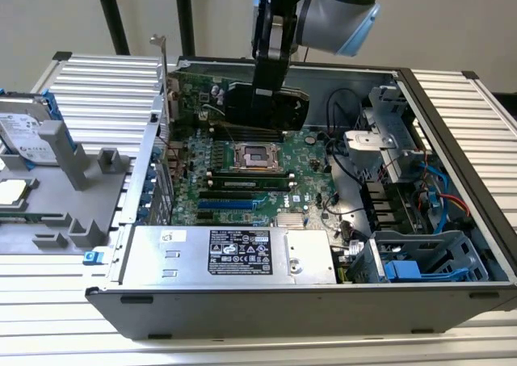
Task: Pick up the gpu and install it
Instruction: 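Insert the gpu into the slot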
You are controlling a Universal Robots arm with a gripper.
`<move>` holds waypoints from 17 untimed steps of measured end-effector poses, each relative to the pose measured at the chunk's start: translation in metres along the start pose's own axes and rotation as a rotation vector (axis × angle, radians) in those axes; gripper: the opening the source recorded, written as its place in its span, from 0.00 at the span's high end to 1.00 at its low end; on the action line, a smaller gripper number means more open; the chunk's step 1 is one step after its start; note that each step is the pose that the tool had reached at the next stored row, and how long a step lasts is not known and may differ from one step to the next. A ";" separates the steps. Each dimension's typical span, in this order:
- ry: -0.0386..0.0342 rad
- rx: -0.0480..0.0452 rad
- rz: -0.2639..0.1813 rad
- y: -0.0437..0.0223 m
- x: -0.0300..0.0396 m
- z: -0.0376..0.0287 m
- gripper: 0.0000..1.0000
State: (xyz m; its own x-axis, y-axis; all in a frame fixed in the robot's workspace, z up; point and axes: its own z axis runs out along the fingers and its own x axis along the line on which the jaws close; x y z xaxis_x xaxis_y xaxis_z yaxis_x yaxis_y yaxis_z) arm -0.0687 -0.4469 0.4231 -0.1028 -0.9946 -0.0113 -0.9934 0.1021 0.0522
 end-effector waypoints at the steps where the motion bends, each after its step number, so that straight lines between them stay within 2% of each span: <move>1: 0.0005 -0.0001 -0.008 0.0000 0.0000 0.0000 1.00; 8: 0.0029 -0.0006 -0.056 0.0000 0.0000 0.0000 1.00; 17: 0.0051 -0.0011 -0.097 0.0000 0.0000 0.0000 1.00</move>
State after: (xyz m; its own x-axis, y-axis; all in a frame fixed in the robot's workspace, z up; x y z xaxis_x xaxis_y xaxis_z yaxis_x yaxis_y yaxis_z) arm -0.0688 -0.4469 0.4231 -0.0063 -0.9999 -0.0112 -0.9986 0.0057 0.0522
